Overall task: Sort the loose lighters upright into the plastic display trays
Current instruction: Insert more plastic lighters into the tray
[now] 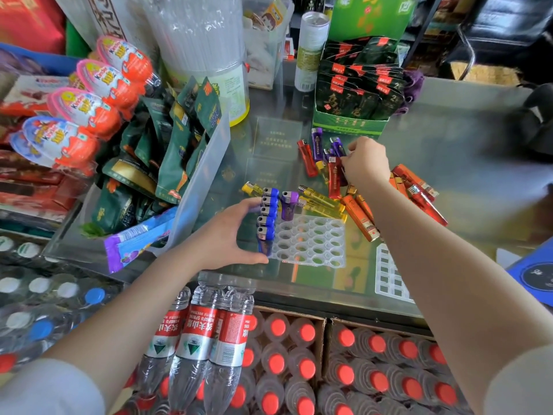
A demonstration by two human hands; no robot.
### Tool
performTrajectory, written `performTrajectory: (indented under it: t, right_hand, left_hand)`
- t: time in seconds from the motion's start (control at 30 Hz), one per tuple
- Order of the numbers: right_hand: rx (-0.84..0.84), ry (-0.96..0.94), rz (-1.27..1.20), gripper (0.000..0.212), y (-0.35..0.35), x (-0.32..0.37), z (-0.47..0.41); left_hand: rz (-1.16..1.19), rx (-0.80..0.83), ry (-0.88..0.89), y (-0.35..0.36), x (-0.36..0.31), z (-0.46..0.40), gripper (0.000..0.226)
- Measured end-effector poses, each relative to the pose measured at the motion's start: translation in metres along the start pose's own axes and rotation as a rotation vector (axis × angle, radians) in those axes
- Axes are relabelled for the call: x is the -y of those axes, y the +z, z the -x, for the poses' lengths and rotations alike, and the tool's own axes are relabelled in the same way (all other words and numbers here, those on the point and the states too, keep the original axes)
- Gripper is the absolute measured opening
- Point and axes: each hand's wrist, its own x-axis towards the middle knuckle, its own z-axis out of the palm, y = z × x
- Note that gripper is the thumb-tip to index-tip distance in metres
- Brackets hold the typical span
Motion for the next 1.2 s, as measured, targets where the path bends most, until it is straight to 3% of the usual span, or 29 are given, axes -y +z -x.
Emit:
performTrajectory:
  t: [0.23,0.43,0.5,0.6,0.73,0.87,1.2]
  right_hand:
    - [0.141,-0.137,0.073,0.014,0.001,0.014,0.003]
    - [0.061,-0.309,-0.307,0.014,-0.013,0.015,0.046]
    - [0.127,-0.335,-0.478,0.013,-0.015,0.008,0.073]
    - [0.315,-0.401,-0.545,0.009,-0.011,-0.007,0.113]
    - [0.368,-0.483,-0.508,0.011,0.002,-0.013,0.135]
    - [0.291,-0.552,-0.467,0.003,0.009,-0.01,0.139]
    - [0.097,-0.725,-0.065,0.021,0.025,-0.005,0.14]
  left_hand:
    - [-0.02,-0.033,0.031,0.003,-0.003,0.005,0.085]
    - [-0.039,-0.103,0.052,0.008,-0.002,0.01,0.083]
    - [-0.038,-0.12,0.054,0.009,-0.002,0.011,0.084]
    - [-0.073,-0.146,0.061,0.009,-0.004,0.013,0.083]
    - [-0.076,-0.164,0.074,0.009,-0.007,0.015,0.079]
    - [-0.077,-0.186,0.072,0.011,-0.008,0.021,0.076]
    - [-0.042,-0.184,0.079,0.014,-0.003,0.021,0.078]
